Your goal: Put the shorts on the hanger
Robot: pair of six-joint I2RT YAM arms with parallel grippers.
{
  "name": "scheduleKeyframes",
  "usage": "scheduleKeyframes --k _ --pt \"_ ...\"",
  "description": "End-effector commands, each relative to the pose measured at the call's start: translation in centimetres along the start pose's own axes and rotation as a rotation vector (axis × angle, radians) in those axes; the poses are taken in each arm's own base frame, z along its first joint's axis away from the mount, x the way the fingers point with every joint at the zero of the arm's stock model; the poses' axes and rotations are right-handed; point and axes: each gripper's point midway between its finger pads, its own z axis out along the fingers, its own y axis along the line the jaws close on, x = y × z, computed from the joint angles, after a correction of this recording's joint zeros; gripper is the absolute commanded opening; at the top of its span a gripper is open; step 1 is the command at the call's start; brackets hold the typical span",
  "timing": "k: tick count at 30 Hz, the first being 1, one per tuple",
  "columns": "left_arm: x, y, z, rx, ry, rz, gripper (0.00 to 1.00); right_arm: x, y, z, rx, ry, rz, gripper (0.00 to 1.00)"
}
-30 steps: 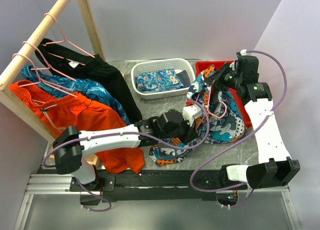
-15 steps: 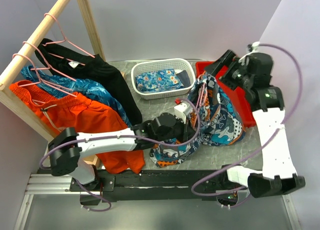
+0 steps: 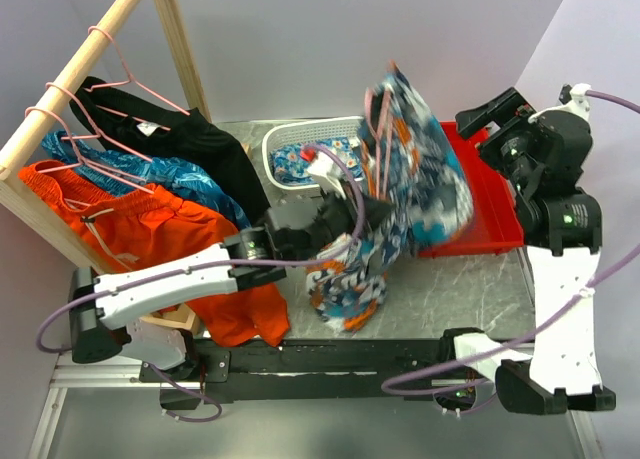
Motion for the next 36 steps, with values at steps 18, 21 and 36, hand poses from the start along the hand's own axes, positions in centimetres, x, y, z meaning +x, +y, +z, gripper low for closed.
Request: scheduleKeyframes --k 18,21,36 --pt "-18.9 0.9 1.2 -0.523 -0.689 -0.197 0.01 8.1 -1.2 2.8 -0.028 0.171 0.129 1.00" --pt "-20.3 1.3 1.4 -0.574 -0.729 -0.189 0.01 9.0 -1.5 2.3 -0.032 0.183 0.128 1.00" --pt "-26.6 9.5 1.0 -0.685 -0.811 -0.224 0.01 10.5 -1.9 0.3 -0.058 0.212 0.096 1.00"
